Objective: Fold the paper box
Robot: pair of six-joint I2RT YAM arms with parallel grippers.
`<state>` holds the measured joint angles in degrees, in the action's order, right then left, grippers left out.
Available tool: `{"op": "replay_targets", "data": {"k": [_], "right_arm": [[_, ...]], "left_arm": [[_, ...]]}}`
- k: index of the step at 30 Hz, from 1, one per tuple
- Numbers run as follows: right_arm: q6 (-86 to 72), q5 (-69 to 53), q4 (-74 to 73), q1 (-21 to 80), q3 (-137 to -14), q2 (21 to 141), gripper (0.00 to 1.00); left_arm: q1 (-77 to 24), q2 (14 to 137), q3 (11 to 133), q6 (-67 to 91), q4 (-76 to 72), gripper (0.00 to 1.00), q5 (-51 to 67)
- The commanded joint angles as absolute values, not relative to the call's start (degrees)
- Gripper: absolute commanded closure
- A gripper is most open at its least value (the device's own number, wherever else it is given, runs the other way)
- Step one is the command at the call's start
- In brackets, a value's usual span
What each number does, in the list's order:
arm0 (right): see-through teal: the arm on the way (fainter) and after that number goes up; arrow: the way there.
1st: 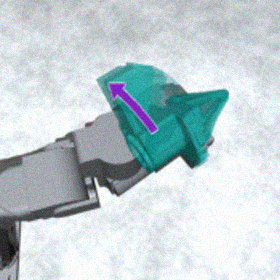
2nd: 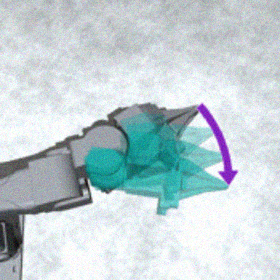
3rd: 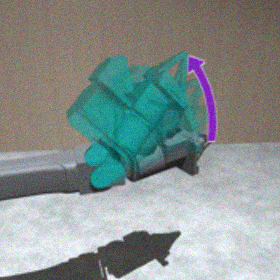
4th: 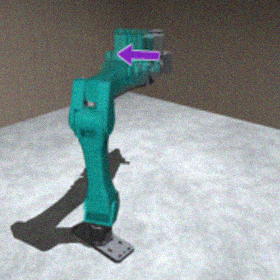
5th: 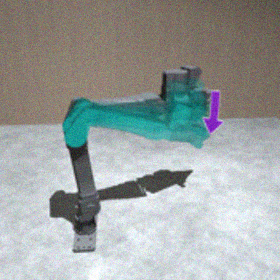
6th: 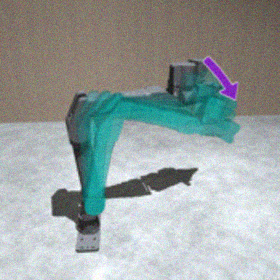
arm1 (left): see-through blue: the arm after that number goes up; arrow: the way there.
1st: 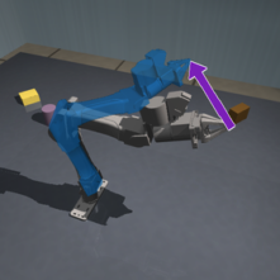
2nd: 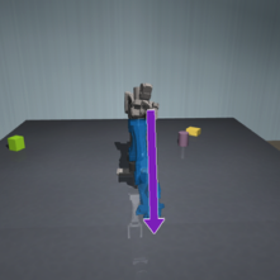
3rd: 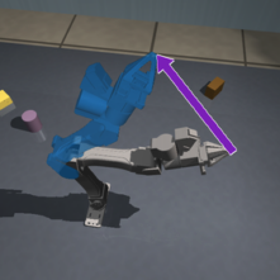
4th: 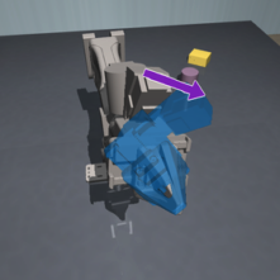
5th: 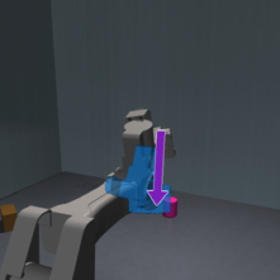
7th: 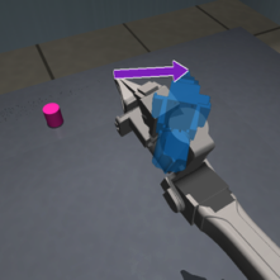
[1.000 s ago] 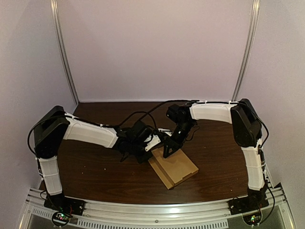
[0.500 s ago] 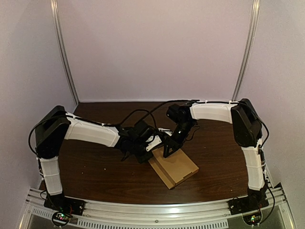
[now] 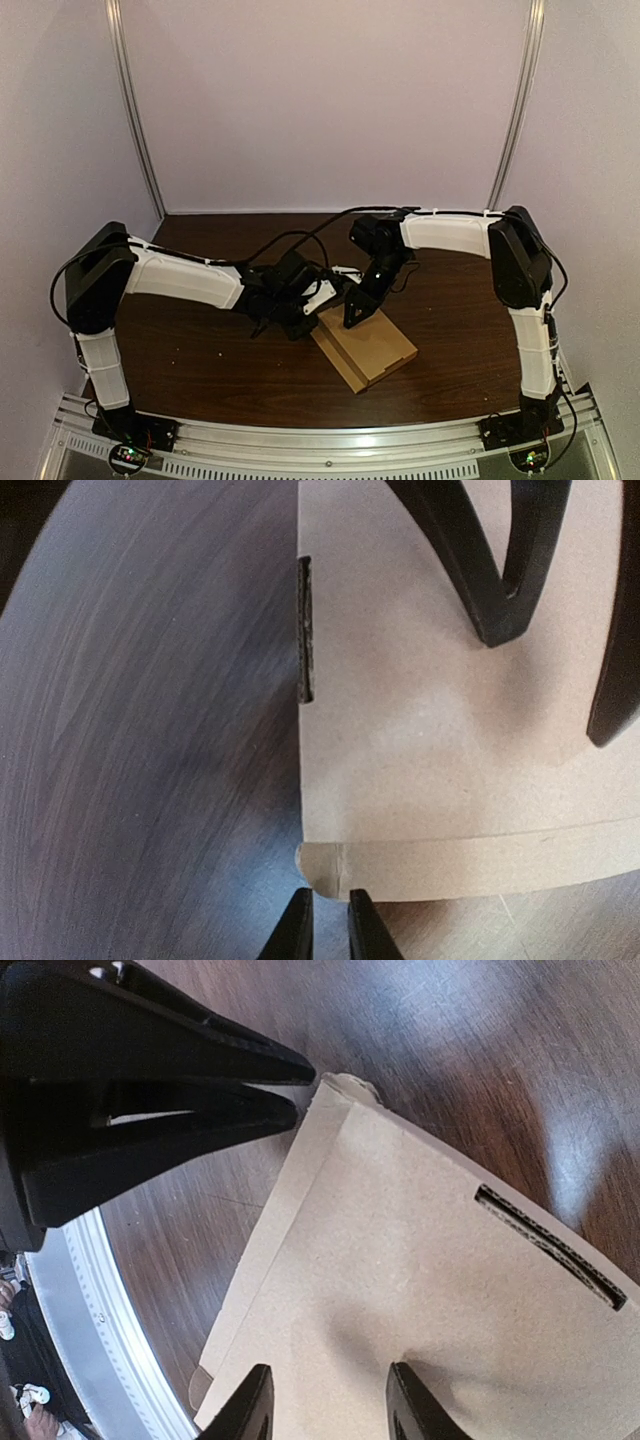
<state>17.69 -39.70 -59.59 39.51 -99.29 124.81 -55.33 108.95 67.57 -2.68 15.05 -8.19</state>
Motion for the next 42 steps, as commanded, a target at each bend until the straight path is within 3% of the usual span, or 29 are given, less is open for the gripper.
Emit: {"op": "replay_targets", "data": {"k": [1, 10, 18, 30, 42], "right_arm": [[18.58, -36.38, -60.61, 39.51, -99.43, 123.22, 0.60], [18.46, -36.72, -60.71, 38.84, -99.09, 120.55, 0.57], [19.24, -34.18, -59.63, 34.18, -94.01, 115.43, 0.51], [21.50, -32.36, -56.24, 28.92, -81.16, 106.51, 0.43], [22.64, -33.46, -53.98, 28.57, -75.60, 104.04, 0.43]], "left_arm": [[-54.78, 103.69, 65.88, -2.45, 9.37, 0.83, -9.45], [-55.97, 93.34, 53.13, -0.26, -1.62, 0.81, -6.48], [-70.74, 90.08, 43.22, 5.57, -20.35, 0.77, -15.26], [-83.30, 103.65, 47.94, 9.61, -22.85, 0.76, -19.67], [-85.39, 109.63, 51.96, 7.88, -22.48, 0.74, -22.81]]}}
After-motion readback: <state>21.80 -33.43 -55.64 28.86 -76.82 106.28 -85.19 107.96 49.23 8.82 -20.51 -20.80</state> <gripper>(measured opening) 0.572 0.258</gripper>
